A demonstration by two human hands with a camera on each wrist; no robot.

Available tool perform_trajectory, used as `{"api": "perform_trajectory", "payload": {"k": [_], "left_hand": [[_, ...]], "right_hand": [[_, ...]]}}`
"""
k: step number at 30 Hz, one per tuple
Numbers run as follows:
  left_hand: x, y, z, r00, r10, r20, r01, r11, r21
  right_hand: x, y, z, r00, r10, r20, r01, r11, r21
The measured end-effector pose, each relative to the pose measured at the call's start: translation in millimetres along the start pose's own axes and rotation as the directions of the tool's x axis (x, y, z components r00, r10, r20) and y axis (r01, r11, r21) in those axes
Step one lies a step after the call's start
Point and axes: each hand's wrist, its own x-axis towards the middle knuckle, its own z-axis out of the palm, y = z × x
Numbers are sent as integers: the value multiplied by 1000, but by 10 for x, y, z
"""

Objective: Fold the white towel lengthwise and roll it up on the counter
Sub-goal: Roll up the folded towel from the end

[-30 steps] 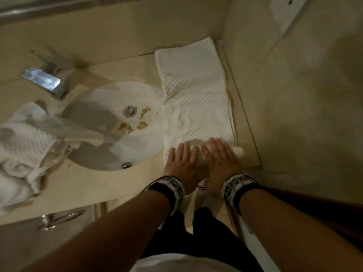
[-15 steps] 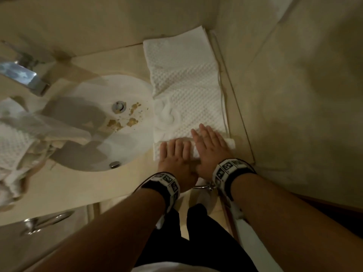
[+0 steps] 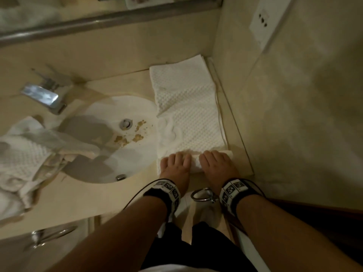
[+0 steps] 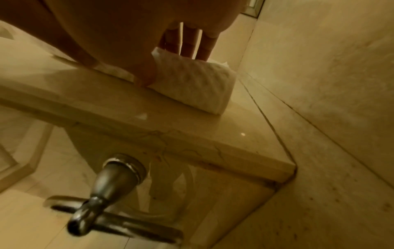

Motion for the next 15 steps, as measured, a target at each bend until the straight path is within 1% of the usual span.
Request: {"api": "perform_trajectory", "payload": {"k": [3,6,8,11,13,15], "left_hand": [[-147,-10,106,1000,-8,-21,6,997,-79],[-241,-49,171,999,-14,-52,6,988,-157],[-267,-58,139,999,-12,-34,6,982,-187],[-265,-75,67,998,-30,-56,21,989,-145],[-256,-95,33,994,-58,-88,48,992,-114],[-243,-108,52,994,-67,-92,58,993,-101]], "right_hand": [[-84,-37,-22,998,-25,64,25,1000,2],[-116,-52,-89,987,-50,156,48,999,15],[-101,-65,-169,973,-62,220,61,998,12],[-12,-44,-286,962,-67,264,57,997,46],[106,11,-368,948,-49,315,25,996,81],[248,69,-411,929,-48,367,16,996,90]]}}
